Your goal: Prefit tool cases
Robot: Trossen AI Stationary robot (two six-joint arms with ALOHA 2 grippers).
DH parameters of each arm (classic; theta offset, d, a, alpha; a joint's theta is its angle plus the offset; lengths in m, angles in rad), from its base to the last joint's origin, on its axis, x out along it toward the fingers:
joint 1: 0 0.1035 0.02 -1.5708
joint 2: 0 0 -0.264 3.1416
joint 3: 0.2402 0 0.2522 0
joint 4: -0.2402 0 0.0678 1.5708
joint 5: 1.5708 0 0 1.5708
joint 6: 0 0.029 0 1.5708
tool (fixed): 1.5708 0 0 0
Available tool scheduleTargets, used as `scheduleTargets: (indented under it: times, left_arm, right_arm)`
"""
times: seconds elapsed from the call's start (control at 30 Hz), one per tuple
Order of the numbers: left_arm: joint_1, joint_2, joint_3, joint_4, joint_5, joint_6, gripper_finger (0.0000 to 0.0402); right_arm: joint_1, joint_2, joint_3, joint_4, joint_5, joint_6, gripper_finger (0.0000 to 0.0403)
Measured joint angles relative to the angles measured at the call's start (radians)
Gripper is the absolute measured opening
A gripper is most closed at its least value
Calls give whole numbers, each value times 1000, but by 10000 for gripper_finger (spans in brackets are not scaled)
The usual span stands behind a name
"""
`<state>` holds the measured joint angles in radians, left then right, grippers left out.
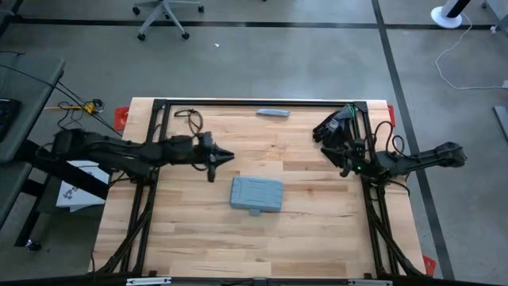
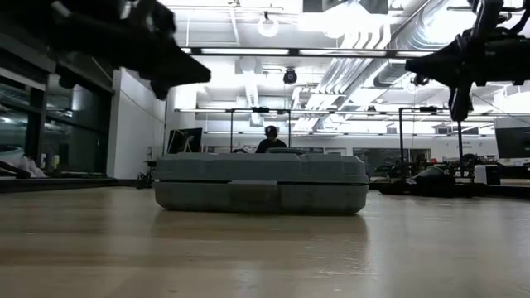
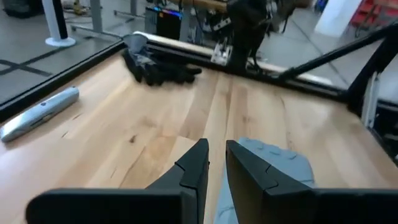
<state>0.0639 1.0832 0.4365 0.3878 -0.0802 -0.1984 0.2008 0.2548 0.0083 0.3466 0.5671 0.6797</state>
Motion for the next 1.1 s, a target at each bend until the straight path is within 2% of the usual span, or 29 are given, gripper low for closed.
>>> scheduleTargets:
  times: [0.2,0.33,0.57,0.7,0.8,1.1]
  left_arm:
    - [0,117,48,4,0,-17,48]
    - [0,164,48,9,-1,-35,48]
    - [0,221,48,8,-2,-138,48]
    - [0,236,48,8,-2,-141,48]
    - [0,242,48,9,-2,-142,48]
    - [-44,241,48,-2,-9,-192,48]
  right_arm:
    - [0,186,33,158,8,70,0]
    - [-8,296,130,272,18,-29,0]
    - [-18,416,306,274,20,-298,0]
    - [-18,465,364,263,-71,-364,0]
    - [-18,492,383,250,-98,-403,0]
    - [-18,506,387,150,-53,-398,0]
